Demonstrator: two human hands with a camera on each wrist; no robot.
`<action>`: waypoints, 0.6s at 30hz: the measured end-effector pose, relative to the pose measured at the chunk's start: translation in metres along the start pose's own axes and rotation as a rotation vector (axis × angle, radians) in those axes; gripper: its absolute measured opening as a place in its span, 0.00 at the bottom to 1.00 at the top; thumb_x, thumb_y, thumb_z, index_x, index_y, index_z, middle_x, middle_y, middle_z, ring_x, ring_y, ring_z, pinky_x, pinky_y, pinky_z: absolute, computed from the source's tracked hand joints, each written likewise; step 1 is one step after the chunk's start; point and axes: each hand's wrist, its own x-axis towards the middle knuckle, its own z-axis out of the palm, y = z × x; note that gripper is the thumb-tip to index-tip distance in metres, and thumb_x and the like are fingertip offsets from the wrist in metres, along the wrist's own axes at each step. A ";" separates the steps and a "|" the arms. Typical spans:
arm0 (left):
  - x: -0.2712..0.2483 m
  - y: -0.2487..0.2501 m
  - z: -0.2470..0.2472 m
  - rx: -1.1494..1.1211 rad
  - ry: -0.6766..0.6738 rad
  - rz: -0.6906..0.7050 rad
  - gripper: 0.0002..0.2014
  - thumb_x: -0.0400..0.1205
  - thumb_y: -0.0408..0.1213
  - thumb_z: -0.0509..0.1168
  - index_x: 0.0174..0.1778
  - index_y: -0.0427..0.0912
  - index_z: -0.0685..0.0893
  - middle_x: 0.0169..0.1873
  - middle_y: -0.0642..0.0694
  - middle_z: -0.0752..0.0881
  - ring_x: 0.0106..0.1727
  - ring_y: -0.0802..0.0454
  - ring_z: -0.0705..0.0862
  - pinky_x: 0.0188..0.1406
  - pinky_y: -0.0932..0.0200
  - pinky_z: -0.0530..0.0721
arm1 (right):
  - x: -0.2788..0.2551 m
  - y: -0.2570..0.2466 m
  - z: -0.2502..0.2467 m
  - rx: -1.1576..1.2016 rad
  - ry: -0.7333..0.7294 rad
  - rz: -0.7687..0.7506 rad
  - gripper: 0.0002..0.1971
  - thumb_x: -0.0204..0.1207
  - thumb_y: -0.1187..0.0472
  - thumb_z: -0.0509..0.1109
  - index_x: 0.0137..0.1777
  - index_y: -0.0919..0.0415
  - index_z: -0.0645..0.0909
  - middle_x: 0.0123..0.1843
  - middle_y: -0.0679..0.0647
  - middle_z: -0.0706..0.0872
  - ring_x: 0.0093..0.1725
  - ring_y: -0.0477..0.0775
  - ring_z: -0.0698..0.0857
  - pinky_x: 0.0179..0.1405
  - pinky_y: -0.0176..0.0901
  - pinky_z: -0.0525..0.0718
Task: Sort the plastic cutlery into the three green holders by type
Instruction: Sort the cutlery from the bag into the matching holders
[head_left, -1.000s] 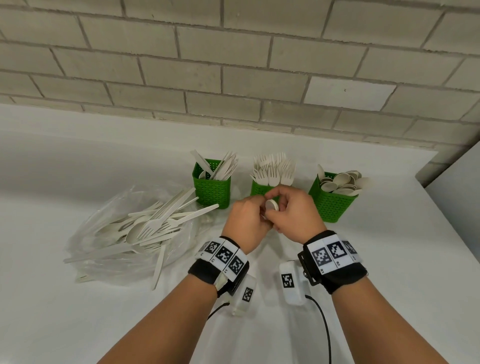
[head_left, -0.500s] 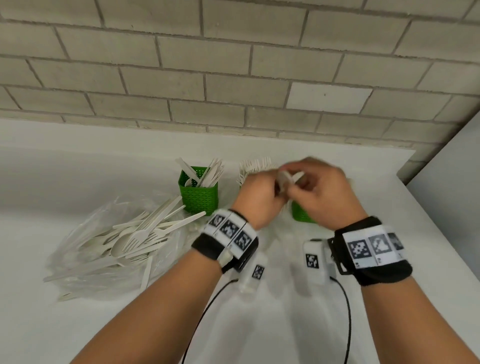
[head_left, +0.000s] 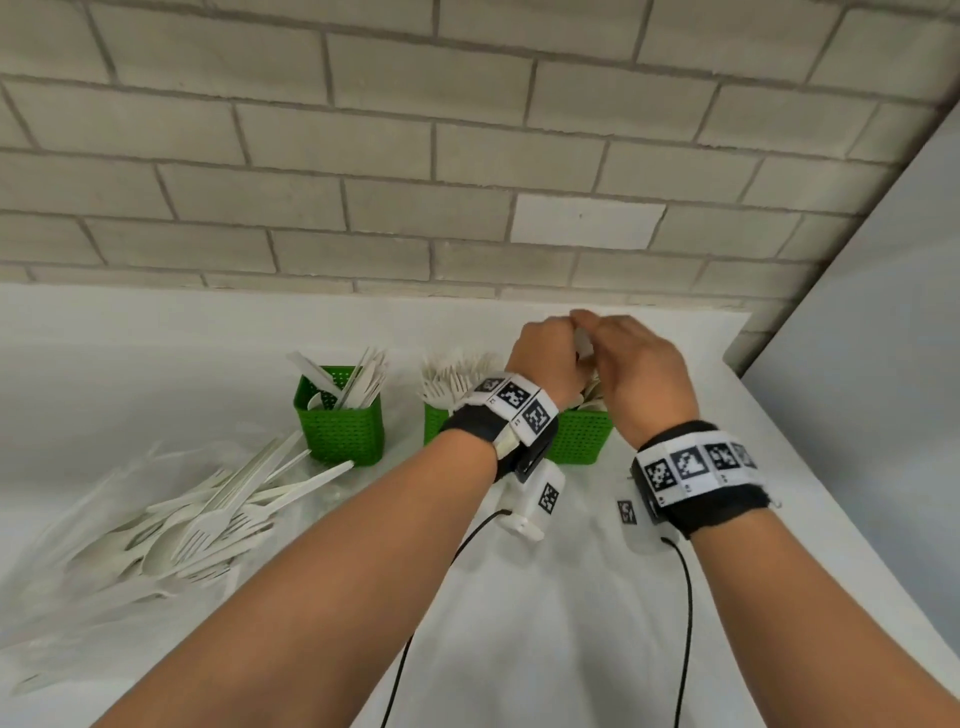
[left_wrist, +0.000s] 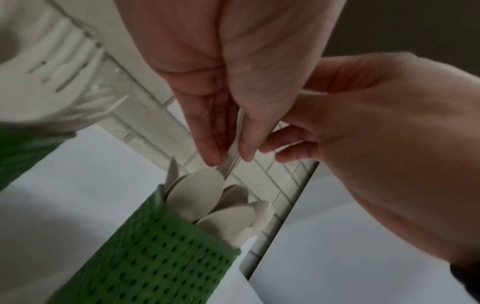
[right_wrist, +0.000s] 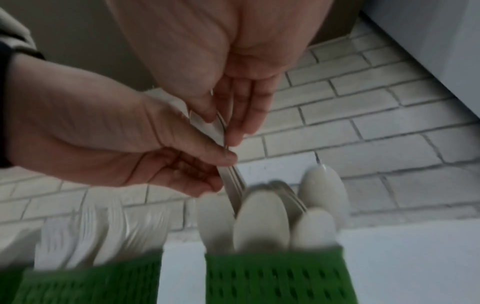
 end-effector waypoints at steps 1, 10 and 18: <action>0.000 -0.005 0.006 0.003 -0.030 -0.019 0.06 0.78 0.33 0.67 0.46 0.34 0.84 0.45 0.36 0.89 0.49 0.38 0.87 0.44 0.53 0.83 | -0.005 0.003 0.007 -0.061 -0.054 0.025 0.24 0.74 0.67 0.59 0.70 0.60 0.80 0.55 0.60 0.89 0.51 0.65 0.86 0.51 0.54 0.83; -0.076 -0.037 -0.049 -0.460 0.078 -0.173 0.22 0.77 0.36 0.75 0.65 0.39 0.79 0.54 0.45 0.84 0.53 0.50 0.84 0.60 0.54 0.83 | -0.015 0.001 0.035 -0.221 -0.227 0.261 0.27 0.77 0.52 0.50 0.72 0.57 0.77 0.73 0.59 0.79 0.77 0.66 0.69 0.74 0.65 0.61; -0.211 -0.135 -0.183 -0.110 0.351 -0.371 0.07 0.75 0.36 0.76 0.40 0.51 0.84 0.41 0.53 0.87 0.45 0.56 0.86 0.51 0.58 0.83 | -0.014 -0.170 0.066 0.395 -0.451 -0.187 0.19 0.76 0.62 0.69 0.67 0.60 0.80 0.63 0.57 0.83 0.63 0.57 0.80 0.62 0.43 0.74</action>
